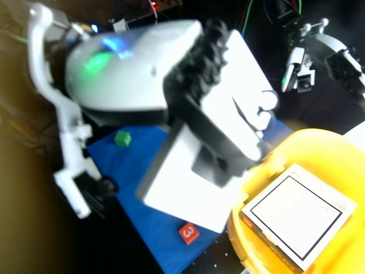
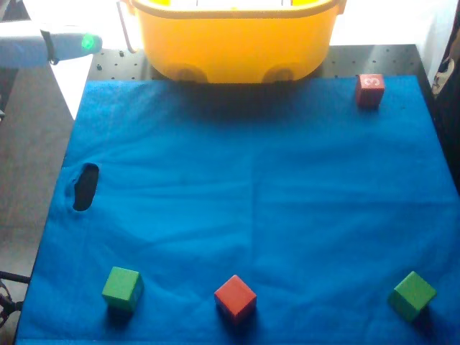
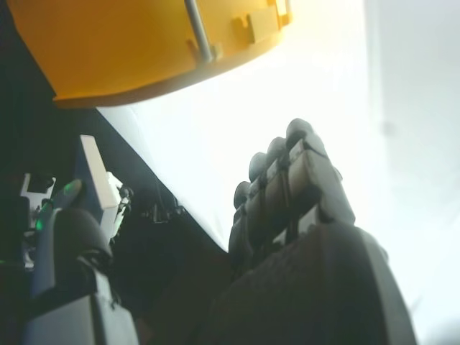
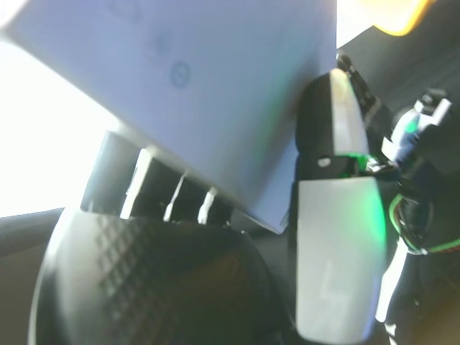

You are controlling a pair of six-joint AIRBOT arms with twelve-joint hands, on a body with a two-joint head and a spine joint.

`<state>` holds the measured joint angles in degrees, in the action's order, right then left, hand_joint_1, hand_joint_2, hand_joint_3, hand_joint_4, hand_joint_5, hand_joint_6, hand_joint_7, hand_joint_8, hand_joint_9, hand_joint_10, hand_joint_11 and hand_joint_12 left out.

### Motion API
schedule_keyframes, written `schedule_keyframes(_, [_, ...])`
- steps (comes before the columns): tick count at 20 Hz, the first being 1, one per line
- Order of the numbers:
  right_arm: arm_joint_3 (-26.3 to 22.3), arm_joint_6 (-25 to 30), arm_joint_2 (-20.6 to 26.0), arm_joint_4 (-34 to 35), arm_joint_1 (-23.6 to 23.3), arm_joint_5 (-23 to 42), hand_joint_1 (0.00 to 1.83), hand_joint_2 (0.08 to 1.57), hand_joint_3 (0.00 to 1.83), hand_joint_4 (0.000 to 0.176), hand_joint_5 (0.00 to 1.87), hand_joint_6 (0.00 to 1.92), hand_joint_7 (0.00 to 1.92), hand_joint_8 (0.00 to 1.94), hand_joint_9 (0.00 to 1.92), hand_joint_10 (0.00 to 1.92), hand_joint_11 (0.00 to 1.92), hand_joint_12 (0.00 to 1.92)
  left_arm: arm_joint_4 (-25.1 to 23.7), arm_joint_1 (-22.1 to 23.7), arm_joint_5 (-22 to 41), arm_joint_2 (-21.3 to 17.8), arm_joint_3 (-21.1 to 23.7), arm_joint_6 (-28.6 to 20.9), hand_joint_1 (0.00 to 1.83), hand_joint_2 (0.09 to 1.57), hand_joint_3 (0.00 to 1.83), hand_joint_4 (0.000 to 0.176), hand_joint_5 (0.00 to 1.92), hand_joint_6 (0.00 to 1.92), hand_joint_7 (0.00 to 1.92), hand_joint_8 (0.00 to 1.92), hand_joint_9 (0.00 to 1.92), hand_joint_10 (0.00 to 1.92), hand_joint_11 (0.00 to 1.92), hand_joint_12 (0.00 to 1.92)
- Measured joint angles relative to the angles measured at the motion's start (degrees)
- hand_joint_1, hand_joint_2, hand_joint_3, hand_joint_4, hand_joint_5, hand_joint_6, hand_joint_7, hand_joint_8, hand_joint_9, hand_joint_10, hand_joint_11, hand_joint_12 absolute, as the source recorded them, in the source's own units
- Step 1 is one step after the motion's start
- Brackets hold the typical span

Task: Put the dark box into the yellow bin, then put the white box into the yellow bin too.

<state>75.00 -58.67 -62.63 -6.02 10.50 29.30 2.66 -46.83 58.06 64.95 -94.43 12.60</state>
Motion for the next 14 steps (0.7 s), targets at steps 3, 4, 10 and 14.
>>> schedule_keyframes(3, [0.2,0.1,-0.6,-0.4,0.0,0.3,1.28,1.02,0.0,0.0,1.19,0.48,1.28,0.64,1.43,0.16,0.98,1.32,3.0,-2.0,4.0,-0.1,1.4,0.9,0.93,0.89,0.0,0.101,0.07,0.01,0.14,0.0,0.11,0.01,0.09,0.01])
schedule_keyframes(4, [0.5,0.1,-0.6,-0.4,0.0,0.3,1.29,1.02,0.0,0.0,1.22,0.39,1.26,0.7,1.34,0.43,0.95,1.45,3.3,-2.4,5.3,-0.1,1.9,1.0,0.93,0.88,0.0,0.1,0.07,0.01,0.13,0.0,0.1,0.01,0.1,0.01])
schedule_keyframes(10, [2.8,0.0,-1.2,-0.1,0.0,0.4,1.26,1.04,0.0,0.0,1.11,0.65,1.21,0.73,1.17,0.74,0.97,1.32,3.0,-7.0,12.6,-1.0,8.1,4.5,0.9,0.86,0.0,0.111,0.04,0.0,0.17,0.0,0.13,0.0,0.1,0.02])
schedule_keyframes(14, [4.4,0.0,-2.5,-0.2,0.0,0.3,1.28,1.05,0.0,0.0,1.19,0.41,1.13,0.97,1.11,1.01,0.96,1.55,6.2,-10.7,20.1,-1.7,11.4,6.1,0.79,0.89,0.01,0.092,0.03,0.0,0.17,0.01,0.13,0.02,0.1,0.03])
